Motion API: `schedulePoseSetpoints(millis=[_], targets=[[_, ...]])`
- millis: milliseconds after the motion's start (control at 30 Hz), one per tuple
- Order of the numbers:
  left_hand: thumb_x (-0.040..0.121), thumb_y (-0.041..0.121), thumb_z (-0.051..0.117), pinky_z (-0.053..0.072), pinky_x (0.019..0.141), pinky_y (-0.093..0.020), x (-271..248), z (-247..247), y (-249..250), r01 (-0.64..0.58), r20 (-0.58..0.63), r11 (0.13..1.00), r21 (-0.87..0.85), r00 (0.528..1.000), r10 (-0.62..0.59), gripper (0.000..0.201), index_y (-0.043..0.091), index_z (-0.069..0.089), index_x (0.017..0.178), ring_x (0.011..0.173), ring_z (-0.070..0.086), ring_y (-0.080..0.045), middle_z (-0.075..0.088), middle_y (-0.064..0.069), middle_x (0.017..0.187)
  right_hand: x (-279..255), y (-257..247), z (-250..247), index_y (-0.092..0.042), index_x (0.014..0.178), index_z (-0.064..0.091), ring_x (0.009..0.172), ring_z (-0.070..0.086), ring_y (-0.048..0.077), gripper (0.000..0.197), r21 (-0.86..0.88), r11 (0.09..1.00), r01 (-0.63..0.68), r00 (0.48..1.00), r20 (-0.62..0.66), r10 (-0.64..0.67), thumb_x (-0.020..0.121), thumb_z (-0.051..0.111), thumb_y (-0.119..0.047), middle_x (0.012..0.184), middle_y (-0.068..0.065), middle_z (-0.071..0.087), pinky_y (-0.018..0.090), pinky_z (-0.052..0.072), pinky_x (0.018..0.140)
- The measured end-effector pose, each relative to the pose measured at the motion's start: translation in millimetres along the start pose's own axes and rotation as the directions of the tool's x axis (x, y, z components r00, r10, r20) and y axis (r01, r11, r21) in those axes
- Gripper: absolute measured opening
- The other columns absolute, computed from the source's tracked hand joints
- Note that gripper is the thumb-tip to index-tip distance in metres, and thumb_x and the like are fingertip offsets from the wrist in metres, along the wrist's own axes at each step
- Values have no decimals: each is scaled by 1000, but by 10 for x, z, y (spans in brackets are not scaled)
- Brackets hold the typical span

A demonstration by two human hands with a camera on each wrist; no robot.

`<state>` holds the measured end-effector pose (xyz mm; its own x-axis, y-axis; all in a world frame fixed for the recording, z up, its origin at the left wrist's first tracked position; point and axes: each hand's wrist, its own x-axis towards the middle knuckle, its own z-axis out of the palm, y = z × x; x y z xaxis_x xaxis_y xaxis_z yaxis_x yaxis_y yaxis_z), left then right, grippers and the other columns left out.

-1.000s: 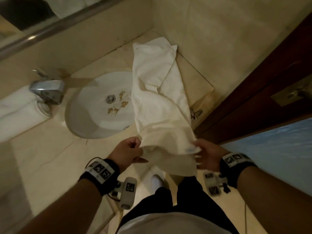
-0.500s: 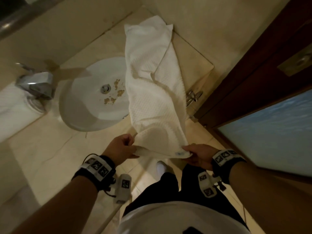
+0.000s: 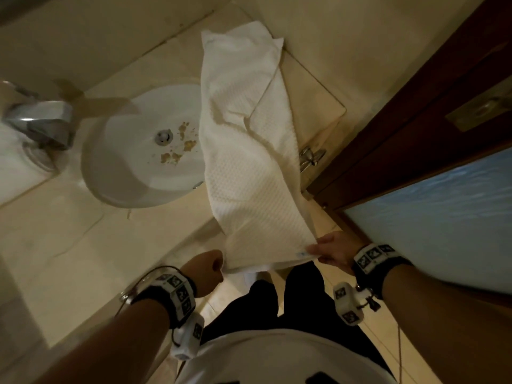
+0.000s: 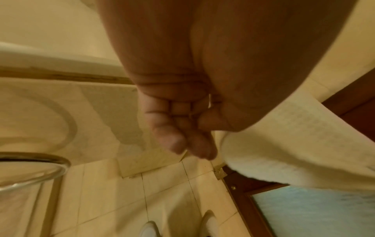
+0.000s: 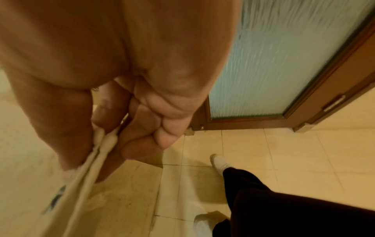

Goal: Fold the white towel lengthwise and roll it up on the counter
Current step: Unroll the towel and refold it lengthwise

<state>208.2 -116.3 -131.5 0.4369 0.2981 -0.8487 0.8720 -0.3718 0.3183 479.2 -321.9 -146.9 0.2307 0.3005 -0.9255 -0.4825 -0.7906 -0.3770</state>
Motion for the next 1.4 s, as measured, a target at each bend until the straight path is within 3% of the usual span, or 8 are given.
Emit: schedulePoseSetpoints(millis=[167, 300, 400, 633, 800, 1000, 1167, 1400], targets=[[95, 20, 56, 46, 81, -32, 12, -115, 31, -17, -70, 1000, 10, 997, 17, 9, 14, 61, 100, 89, 57, -21, 64, -4, 103, 114, 50, -145, -23, 127, 61, 93, 68, 27, 52, -313, 950, 12, 968, -233, -89, 80, 78, -11, 110, 10, 70, 39, 60, 76], [95, 19, 56, 46, 76, -28, 8, -284, 179, -54, -146, 998, -29, 988, 49, 17, 9, 65, 105, 90, 58, -20, 67, -5, 105, -3, -165, -227, -15, 146, 47, 125, 51, 39, 52, -444, 893, -68, 873, -460, -163, 94, 57, -15, 143, 16, 52, 39, 42, 101], [94, 19, 57, 52, 91, -38, 5, -443, 296, -94, -203, 990, -105, 977, 71, 16, 10, 66, 104, 98, 62, -26, 67, -7, 105, -61, -377, -177, -17, 135, 58, 119, 54, 36, 38, -504, 862, -59, 880, -434, -194, 98, 52, -24, 138, 13, 57, 37, 43, 98], [92, 26, 58, 46, 80, -31, 59, -866, 622, -196, -351, 959, -205, 929, 115, 5, 31, 58, 92, 89, 59, -17, 62, 9, 93, -49, -952, 169, -11, 106, 69, 88, 68, 20, 18, -417, 896, 150, 917, -279, -283, 97, 56, -20, 91, 3, 72, 36, 55, 76], [96, 32, 58, 50, 88, -31, 236, -1178, 825, -235, -371, 927, -292, 921, 117, 17, 32, 62, 112, 96, 63, -11, 63, 11, 115, 117, -1452, 341, -7, 108, 67, 78, 67, 16, 19, -362, 897, 253, 923, -187, -336, 100, 55, -18, 91, 7, 72, 23, 48, 59], [96, 40, 59, 48, 101, -40, 625, -1568, 1053, -216, -464, 930, -297, 884, 57, 24, 33, 60, 118, 116, 54, -19, 51, 5, 126, 507, -2356, 383, -21, 108, 64, 89, 69, 18, 15, -345, 864, 367, 884, -160, -440, 96, 55, -22, 95, 0, 73, 43, 58, 87], [94, 44, 61, 43, 109, -43, 1056, -2031, 1185, -126, -485, 916, -382, 871, -83, 38, 41, 54, 131, 130, 46, -28, 41, -3, 143, 941, -3344, 326, -20, 126, 51, 94, 59, 23, 31, -266, 895, 357, 859, -282, -427, 95, 54, -22, 116, 2, 60, 32, 51, 72], [97, 46, 55, 57, 88, -35, 1373, -2277, 1449, -55, -310, 834, -548, 940, -142, 22, 34, 65, 112, 93, 64, -10, 66, 11, 107, 1466, -4293, 293, -12, 87, 60, 75, 61, 28, 28, -310, 917, 250, 883, -316, -347, 86, 59, -40, 84, 5, 62, 31, 47, 65]])
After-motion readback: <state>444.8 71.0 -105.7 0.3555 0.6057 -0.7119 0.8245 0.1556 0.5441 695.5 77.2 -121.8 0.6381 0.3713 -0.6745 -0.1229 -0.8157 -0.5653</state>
